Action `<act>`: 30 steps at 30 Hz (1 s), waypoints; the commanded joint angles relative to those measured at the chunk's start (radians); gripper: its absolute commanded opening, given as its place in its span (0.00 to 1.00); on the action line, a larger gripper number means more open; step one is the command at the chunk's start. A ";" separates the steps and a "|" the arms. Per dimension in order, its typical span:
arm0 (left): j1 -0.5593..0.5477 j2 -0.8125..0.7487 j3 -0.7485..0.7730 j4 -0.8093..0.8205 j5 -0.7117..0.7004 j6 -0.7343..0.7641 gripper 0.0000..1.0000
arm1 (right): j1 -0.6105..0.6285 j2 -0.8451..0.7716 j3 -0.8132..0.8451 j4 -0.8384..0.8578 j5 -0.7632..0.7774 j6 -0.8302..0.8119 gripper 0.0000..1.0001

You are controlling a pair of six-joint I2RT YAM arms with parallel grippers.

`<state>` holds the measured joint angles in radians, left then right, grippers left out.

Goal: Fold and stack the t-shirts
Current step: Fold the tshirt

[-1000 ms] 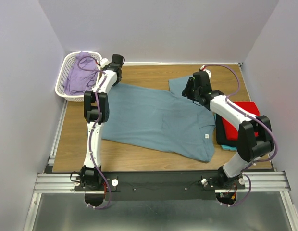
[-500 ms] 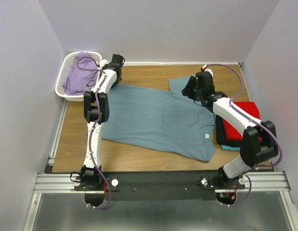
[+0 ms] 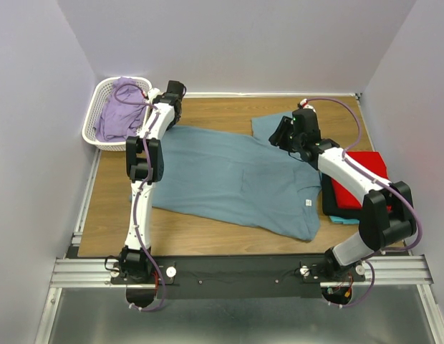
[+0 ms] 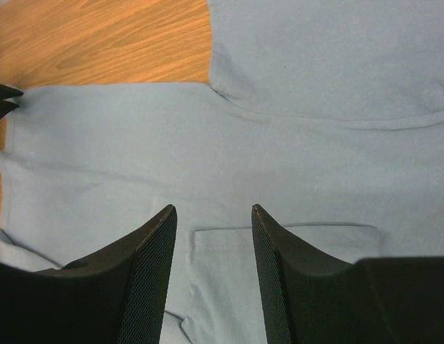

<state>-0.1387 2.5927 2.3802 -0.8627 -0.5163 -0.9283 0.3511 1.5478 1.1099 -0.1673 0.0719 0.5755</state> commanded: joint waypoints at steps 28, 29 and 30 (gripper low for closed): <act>0.025 -0.052 -0.136 0.201 0.088 0.103 0.14 | -0.083 0.093 0.018 0.035 0.017 -0.011 0.51; 0.027 -0.055 -0.142 0.202 0.091 0.105 0.10 | -0.087 0.107 0.024 0.035 0.028 -0.012 0.51; 0.027 -0.059 -0.157 0.206 0.096 0.115 0.07 | -0.098 0.119 0.040 0.034 0.035 -0.019 0.51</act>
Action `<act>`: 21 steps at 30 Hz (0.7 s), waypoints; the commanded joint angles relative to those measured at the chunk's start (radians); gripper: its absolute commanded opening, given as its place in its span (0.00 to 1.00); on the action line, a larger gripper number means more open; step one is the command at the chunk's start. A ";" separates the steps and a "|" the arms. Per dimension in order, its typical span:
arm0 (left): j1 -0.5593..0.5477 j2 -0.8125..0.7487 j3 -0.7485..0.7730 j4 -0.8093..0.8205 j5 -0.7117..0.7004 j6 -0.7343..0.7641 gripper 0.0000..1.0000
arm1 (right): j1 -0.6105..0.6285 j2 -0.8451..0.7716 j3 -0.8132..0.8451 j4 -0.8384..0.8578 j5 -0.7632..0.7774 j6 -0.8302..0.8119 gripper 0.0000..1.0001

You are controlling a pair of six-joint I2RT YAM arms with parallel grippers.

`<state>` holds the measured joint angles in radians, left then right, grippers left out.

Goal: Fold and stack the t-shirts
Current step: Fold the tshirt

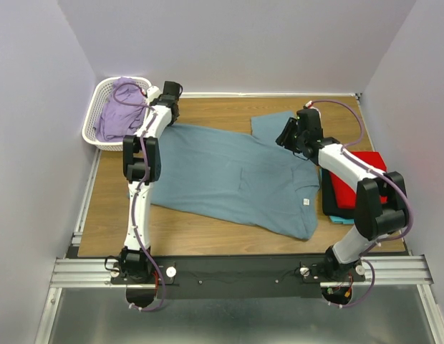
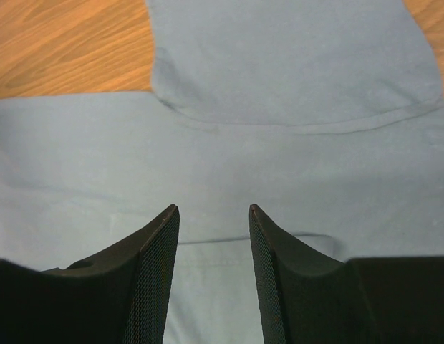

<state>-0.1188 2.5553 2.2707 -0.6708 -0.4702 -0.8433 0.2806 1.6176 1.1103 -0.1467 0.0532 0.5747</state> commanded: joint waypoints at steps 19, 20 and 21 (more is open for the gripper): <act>0.027 -0.178 -0.335 0.192 0.105 0.111 0.00 | -0.152 0.395 0.290 -0.007 0.304 -0.073 0.54; 0.030 -0.181 -0.339 0.194 0.107 0.113 0.00 | -0.156 0.407 0.299 -0.011 0.303 -0.073 0.54; 0.034 -0.181 -0.349 0.194 0.111 0.115 0.00 | -0.158 0.418 0.309 -0.014 0.306 -0.073 0.54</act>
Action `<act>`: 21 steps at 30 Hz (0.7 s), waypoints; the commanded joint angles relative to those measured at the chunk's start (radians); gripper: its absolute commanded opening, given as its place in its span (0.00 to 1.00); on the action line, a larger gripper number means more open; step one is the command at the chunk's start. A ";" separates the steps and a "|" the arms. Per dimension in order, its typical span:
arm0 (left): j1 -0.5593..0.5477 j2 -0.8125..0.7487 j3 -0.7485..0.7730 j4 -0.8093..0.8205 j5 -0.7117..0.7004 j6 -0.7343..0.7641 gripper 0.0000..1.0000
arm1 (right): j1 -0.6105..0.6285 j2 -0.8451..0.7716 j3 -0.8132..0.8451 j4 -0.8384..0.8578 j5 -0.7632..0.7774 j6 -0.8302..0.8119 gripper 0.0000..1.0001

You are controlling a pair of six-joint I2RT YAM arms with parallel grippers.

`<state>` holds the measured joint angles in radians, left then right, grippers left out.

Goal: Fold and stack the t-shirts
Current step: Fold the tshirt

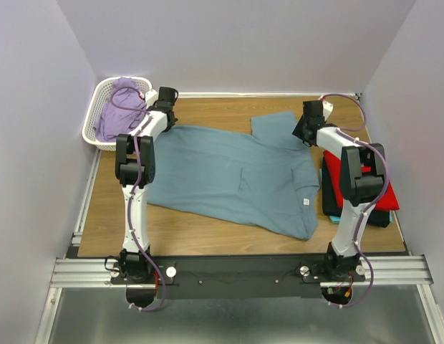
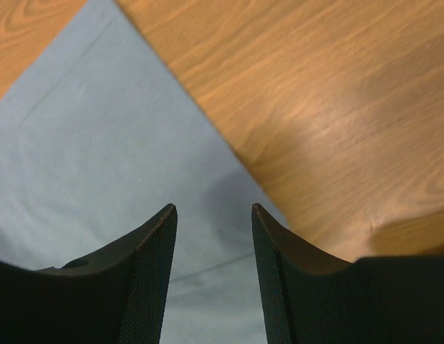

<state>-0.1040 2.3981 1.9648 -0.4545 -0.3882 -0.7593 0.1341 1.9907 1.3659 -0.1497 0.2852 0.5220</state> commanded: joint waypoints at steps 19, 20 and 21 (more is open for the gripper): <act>0.043 -0.056 -0.093 0.043 0.095 0.075 0.00 | -0.022 0.197 0.163 -0.059 0.031 0.027 0.37; 0.043 -0.057 -0.092 0.053 0.106 0.080 0.00 | -0.024 0.194 0.170 -0.060 0.028 0.026 0.34; 0.043 -0.062 -0.096 0.060 0.110 0.084 0.00 | -0.024 0.189 0.176 -0.060 0.026 0.023 0.29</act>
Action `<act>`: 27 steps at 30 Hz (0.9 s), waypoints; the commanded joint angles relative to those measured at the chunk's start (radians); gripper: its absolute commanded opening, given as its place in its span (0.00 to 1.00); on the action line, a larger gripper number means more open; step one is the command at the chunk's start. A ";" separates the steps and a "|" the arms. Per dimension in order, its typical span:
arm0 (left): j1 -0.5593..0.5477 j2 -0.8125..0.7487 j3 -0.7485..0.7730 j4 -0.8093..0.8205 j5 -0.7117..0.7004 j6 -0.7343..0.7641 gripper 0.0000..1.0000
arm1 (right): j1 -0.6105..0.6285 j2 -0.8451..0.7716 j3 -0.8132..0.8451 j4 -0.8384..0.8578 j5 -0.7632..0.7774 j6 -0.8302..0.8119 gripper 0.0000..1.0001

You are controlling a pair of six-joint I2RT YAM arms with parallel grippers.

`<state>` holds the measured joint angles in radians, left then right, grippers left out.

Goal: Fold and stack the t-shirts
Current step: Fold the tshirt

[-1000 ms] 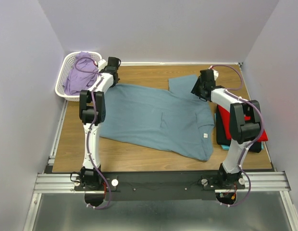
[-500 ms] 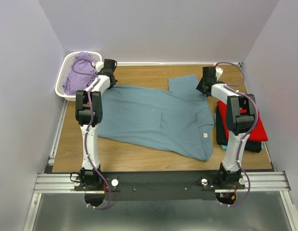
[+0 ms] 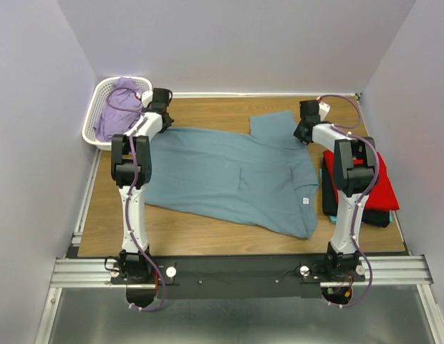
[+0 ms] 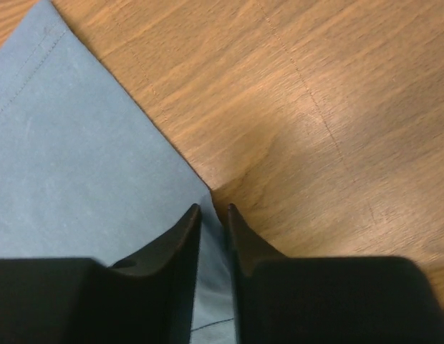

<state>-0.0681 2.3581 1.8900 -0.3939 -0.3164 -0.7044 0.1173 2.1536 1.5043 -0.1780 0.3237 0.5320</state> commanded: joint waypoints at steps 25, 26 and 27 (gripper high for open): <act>0.021 -0.148 -0.118 0.141 0.097 0.051 0.00 | -0.016 -0.187 -0.033 -0.031 -0.052 -0.020 0.01; 0.022 -0.152 -0.130 0.147 0.103 0.049 0.00 | -0.015 -0.192 -0.042 -0.029 -0.054 -0.018 0.01; 0.024 -0.157 -0.137 0.150 0.106 0.048 0.00 | -0.016 -0.198 -0.056 -0.029 -0.057 -0.017 0.01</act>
<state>-0.0536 2.2570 1.7832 -0.2699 -0.2344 -0.6624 0.1101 1.9930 1.4887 -0.2024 0.2829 0.5220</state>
